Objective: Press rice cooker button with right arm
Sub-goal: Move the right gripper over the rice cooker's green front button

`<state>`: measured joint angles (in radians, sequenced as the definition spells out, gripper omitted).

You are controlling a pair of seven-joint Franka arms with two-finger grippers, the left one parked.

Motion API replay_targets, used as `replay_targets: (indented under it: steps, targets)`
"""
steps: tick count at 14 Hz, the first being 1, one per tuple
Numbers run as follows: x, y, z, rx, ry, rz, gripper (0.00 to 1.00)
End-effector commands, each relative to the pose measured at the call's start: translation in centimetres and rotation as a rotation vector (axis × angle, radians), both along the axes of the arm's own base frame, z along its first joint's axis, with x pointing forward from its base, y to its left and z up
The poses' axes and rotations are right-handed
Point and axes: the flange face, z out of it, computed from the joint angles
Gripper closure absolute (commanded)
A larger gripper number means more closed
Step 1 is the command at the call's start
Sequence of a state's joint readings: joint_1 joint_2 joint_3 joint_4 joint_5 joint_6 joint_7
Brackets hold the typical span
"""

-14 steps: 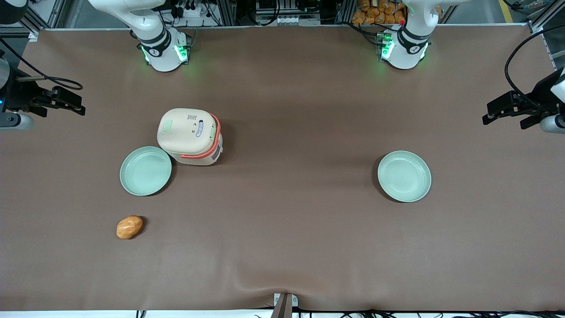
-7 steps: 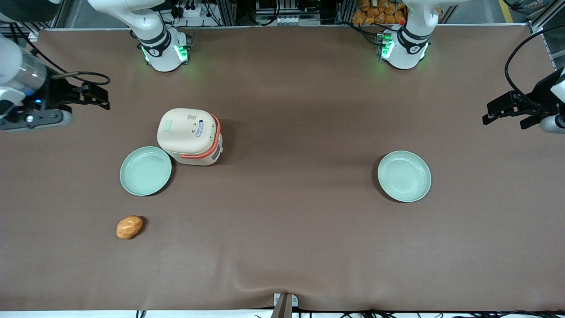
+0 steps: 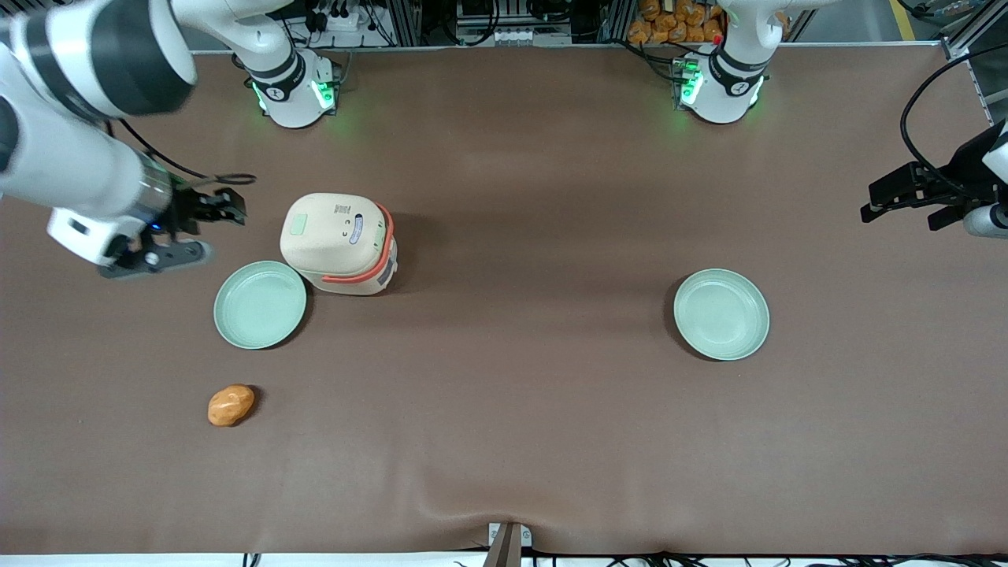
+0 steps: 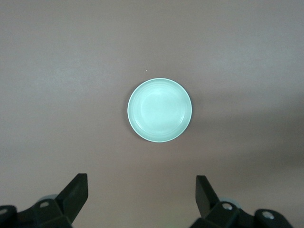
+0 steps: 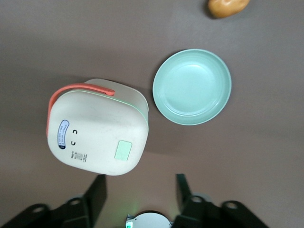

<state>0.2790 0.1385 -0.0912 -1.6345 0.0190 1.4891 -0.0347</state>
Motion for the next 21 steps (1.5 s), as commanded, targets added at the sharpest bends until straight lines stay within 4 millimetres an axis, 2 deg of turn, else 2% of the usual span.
replay_targets:
  steps: [1,4,5,6,10,14,21]
  targets:
    - [-0.5,1.2,-3.9,0.000,0.048,0.011,0.79]
    - [0.0,2.1,-7.4,0.063,0.118,-0.018,0.89]
    - [0.1,2.2,-8.3,0.059,0.134,-0.019,0.98]
    - [-0.1,2.3,-9.3,0.055,0.152,-0.019,1.00]
    - [0.0,2.3,-12.3,0.039,0.208,-0.021,1.00]
    - [-0.7,2.1,-14.8,0.025,0.268,-0.025,1.00]
    - [-1.7,1.7,-16.2,0.017,0.316,-0.027,1.00]
